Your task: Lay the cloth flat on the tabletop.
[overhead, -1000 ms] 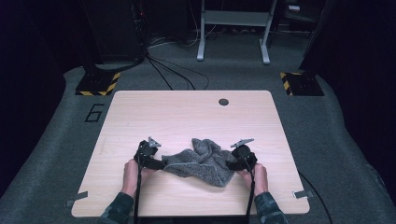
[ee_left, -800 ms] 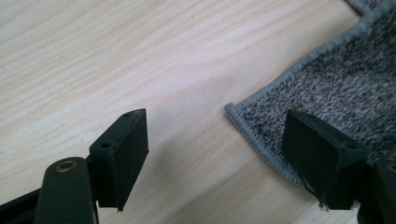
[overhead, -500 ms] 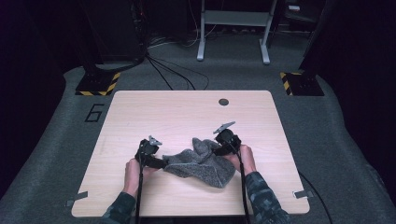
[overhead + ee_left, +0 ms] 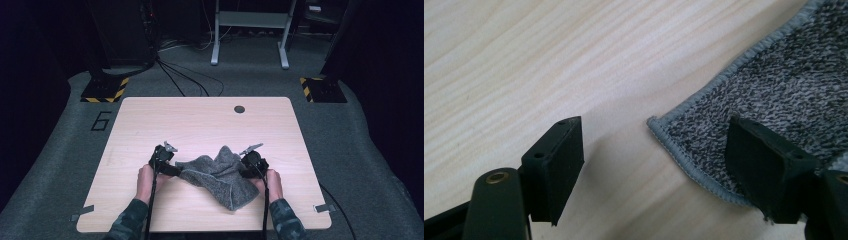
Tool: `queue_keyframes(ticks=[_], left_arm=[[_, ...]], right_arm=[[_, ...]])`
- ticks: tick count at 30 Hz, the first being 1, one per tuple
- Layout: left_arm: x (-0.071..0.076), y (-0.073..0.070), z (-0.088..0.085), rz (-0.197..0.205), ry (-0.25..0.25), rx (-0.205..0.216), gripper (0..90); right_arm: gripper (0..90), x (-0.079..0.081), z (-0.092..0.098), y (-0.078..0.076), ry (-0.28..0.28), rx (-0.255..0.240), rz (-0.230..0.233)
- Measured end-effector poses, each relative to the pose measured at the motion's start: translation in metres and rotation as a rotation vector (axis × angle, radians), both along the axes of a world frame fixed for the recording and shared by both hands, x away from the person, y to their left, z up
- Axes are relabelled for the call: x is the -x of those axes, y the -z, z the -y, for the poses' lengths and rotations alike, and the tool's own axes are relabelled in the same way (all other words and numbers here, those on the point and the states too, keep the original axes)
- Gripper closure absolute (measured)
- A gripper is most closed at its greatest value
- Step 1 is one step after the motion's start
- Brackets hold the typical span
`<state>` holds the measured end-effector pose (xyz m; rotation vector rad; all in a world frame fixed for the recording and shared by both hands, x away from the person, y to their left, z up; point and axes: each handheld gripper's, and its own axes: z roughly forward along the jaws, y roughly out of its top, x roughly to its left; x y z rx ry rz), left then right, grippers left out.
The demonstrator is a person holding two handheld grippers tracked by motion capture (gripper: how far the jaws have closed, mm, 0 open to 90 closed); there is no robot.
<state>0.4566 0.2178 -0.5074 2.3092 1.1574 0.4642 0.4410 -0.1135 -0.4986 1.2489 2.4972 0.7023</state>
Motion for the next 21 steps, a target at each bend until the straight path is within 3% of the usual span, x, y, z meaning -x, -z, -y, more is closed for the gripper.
queue_keyframes(ticks=[3, 6, 8, 13, 15, 17, 21], left_arm=[[-0.006, 0.0, 0.001, -0.007, 0.012, 0.004, 22.6], [-0.009, 0.0, 0.001, -0.017, 0.014, 0.025, 22.7], [-0.008, -0.001, -0.003, -0.018, 0.013, 0.05, 23.1], [-0.007, -0.009, -0.012, -0.013, -0.025, 0.112, 23.8], [-0.008, -0.011, -0.014, -0.013, -0.037, 0.135, 23.8], [-0.01, -0.014, -0.016, -0.033, -0.041, 0.161, 24.4], [-0.01, -0.011, -0.012, -0.046, -0.028, 0.163, 25.3]], right_arm=[[63.4, 0.015, 0.006, -0.001, 0.027, -0.014, -0.046], [56.1, 0.024, 0.013, -0.006, 0.003, -0.016, -0.077], [53.4, 0.024, 0.019, -0.015, 0.001, -0.071, -0.061], [52.2, 0.0, 0.027, -0.037, 0.005, -0.115, 0.038], [52.3, -0.007, 0.027, -0.04, 0.008, -0.125, 0.043], [52.6, -0.029, 0.024, -0.043, 0.011, -0.153, 0.058], [51.5, -0.05, 0.015, -0.036, -0.007, -0.149, 0.055]])
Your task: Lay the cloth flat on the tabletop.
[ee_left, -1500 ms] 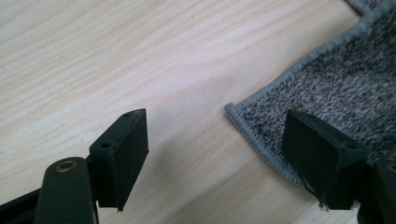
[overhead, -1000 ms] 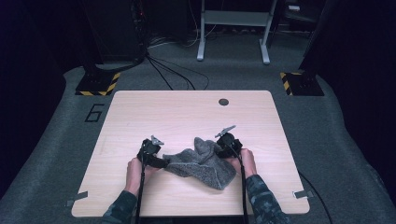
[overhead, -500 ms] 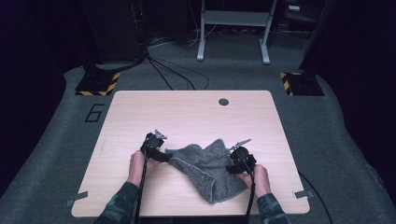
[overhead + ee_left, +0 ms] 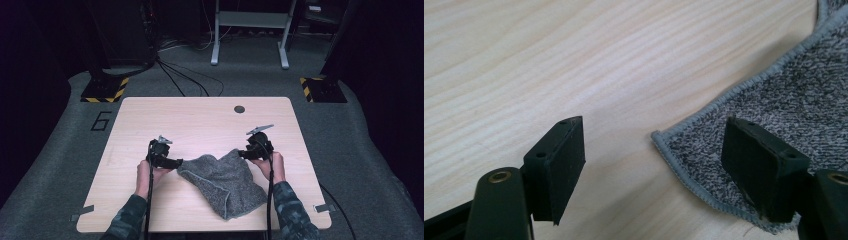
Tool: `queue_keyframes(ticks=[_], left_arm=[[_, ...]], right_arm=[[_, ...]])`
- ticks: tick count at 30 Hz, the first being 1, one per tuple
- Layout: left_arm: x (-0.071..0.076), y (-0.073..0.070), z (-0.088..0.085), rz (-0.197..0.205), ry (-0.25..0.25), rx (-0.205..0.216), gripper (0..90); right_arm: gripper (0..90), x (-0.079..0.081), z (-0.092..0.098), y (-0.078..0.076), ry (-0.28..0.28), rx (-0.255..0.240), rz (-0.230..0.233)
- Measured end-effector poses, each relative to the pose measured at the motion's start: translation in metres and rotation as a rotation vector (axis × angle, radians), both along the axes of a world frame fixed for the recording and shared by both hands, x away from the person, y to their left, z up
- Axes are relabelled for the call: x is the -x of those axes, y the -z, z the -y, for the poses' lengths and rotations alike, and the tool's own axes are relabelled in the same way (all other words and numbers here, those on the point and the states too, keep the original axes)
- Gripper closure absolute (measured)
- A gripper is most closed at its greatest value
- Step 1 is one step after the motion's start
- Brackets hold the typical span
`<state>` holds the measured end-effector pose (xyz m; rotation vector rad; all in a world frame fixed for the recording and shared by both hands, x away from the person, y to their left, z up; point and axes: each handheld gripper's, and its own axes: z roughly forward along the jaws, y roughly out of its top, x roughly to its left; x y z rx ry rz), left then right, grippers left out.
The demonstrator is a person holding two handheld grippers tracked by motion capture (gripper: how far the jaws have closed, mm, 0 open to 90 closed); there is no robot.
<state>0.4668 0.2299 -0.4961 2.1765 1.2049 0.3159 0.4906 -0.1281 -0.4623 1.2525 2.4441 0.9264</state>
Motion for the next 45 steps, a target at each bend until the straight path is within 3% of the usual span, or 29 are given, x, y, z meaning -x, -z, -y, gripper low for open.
queue_keyframes(ticks=[6, 16, 21, 25, 29, 31, 35, 41, 43, 45], left_arm=[[0.003, 0.007, 0.008, -0.018, 0.015, 0.001, 28.7], [0.006, 0.009, 0.014, -0.007, 0.018, -0.049, 42.8], [0.008, 0.01, 0.017, 0.012, 0.021, -0.063, 51.6], [0.01, 0.01, 0.02, 0.02, 0.024, -0.077, 51.7], [0.013, 0.011, 0.021, 0.029, 0.018, -0.08, 51.7], [0.014, 0.01, 0.023, 0.02, 0.017, -0.087, 52.4], [0.017, 0.009, 0.025, 0.021, 0.017, -0.093, 64.3], [0.016, 0.009, 0.021, 0.017, 0.016, -0.081, 81.5], [0.015, 0.009, 0.018, 0.01, 0.011, -0.06, 83.9], [0.012, 0.01, 0.013, 0.006, 0.02, -0.039, 86.2]], right_arm=[[49.1, -0.022, -0.019, 0.016, -0.016, 0.011, -0.031], [58.9, -0.031, -0.021, 0.037, 0.02, 0.066, -0.072], [66.0, -0.032, -0.023, 0.039, -0.001, 0.086, -0.041], [67.0, -0.031, -0.024, 0.039, -0.005, 0.098, -0.038], [69.3, -0.032, -0.024, 0.039, -0.003, 0.097, -0.039], [75.8, -0.032, -0.024, 0.038, 0.009, 0.096, -0.052], [83.9, -0.031, -0.024, 0.038, 0.012, 0.08, -0.057], [86.8, -0.028, -0.024, 0.039, 0.03, 0.064, -0.059], [87.2, -0.025, -0.022, 0.039, 0.041, 0.06, -0.057], [87.5, -0.022, -0.015, 0.037, 0.061, 0.02, -0.068]])
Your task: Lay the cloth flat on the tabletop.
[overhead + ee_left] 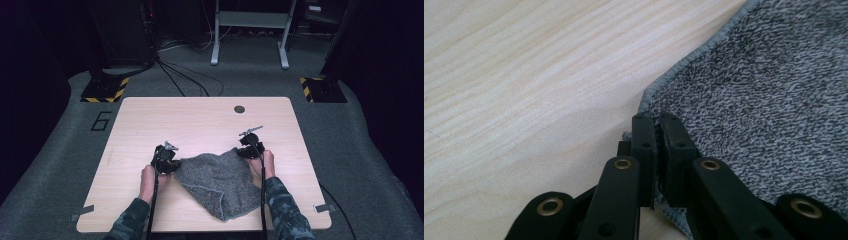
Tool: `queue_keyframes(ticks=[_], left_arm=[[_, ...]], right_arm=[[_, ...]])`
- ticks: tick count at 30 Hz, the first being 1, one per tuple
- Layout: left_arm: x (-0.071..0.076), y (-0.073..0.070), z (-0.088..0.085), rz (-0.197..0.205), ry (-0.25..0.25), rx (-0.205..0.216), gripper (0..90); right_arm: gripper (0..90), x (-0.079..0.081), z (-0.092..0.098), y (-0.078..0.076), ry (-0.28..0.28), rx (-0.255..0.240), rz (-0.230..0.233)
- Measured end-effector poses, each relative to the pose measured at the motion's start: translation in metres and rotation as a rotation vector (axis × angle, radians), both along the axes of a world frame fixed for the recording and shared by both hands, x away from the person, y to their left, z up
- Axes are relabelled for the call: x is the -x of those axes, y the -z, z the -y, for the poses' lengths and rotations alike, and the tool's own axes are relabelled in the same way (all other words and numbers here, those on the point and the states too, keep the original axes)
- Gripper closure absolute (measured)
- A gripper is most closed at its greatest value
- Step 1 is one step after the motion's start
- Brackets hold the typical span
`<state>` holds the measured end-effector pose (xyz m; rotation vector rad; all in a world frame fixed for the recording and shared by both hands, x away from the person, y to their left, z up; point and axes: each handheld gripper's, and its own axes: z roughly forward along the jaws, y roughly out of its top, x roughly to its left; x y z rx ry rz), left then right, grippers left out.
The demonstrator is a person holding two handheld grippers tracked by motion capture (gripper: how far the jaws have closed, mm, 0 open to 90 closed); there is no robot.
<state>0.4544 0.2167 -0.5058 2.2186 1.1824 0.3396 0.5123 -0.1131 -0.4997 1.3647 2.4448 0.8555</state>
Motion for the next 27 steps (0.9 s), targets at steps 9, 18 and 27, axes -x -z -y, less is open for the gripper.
queue_keyframes(ticks=[9, 18, 27], left_arm=[[0.0, -0.014, -0.003, 0.017, 0.015, 0.084, 86.9], [0.003, -0.029, -0.005, 0.005, 0.037, 0.132, 87.0], [0.0, -0.021, -0.011, -0.047, 0.026, 0.166, 87.0]], right_arm=[[87.6, 0.023, 0.016, -0.019, 0.013, -0.073, 0.061], [87.6, 0.045, 0.024, -0.041, 0.021, -0.132, 0.089], [87.6, 0.057, 0.031, -0.042, 0.019, -0.146, 0.073]])
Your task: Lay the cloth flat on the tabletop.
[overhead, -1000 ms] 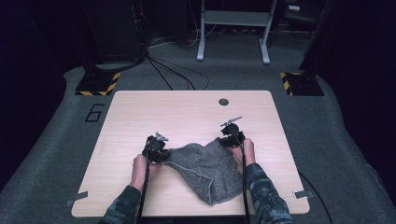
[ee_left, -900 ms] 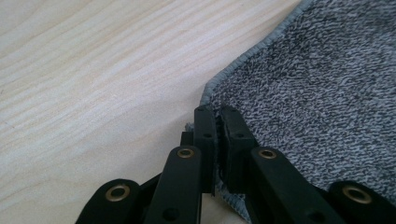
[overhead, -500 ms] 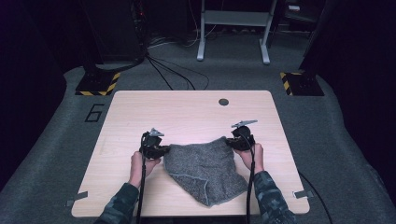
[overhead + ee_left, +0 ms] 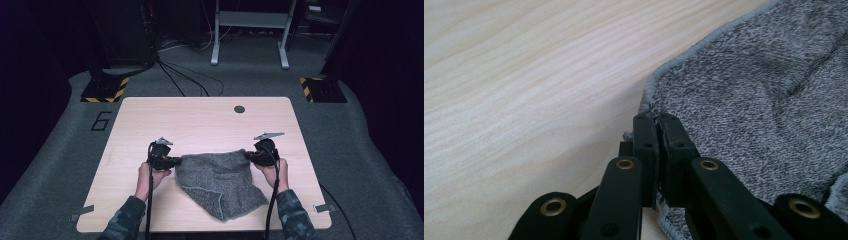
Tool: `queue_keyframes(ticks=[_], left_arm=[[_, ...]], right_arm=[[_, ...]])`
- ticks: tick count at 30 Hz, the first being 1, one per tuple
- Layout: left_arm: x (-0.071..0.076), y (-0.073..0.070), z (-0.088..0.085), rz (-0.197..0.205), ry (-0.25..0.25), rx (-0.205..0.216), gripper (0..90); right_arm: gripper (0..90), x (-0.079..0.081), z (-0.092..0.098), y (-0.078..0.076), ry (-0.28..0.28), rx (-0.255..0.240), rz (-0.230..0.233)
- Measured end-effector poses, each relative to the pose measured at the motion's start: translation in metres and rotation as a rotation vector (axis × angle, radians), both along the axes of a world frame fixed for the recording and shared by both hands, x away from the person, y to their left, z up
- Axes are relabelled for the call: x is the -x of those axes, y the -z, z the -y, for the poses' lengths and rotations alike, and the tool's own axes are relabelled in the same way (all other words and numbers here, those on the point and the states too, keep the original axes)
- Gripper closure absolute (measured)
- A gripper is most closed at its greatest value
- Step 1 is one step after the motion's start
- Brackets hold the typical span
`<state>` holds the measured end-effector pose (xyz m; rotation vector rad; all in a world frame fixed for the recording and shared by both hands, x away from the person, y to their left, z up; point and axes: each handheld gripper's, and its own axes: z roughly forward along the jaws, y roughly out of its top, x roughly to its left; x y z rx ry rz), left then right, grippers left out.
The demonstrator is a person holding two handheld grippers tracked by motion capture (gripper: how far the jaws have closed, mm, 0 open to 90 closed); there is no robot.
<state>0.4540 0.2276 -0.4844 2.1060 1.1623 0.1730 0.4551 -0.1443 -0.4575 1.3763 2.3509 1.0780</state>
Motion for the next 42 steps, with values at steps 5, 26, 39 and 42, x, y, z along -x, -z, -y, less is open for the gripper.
queue_keyframes(ticks=[5, 26, 39, 42], left_arm=[[-0.029, 0.002, 0.001, -0.023, -0.025, 0.019, 88.1], [-0.009, -0.103, 0.005, 0.538, 0.02, -0.03, 88.2], [0.069, 0.017, 0.01, 0.245, 0.146, -0.025, 78.8], [0.078, 0.016, 0.004, 0.21, 0.173, -0.01, 72.1]], right_arm=[[88.0, -0.027, -0.001, 0.01, 0.015, 0.037, -0.026], [88.5, 0.0, 0.006, -0.071, -0.042, 0.003, 0.362], [83.4, 0.068, 0.019, 0.046, -0.064, 0.031, 0.11], [79.2, 0.075, 0.024, 0.042, -0.074, 0.035, 0.105]])
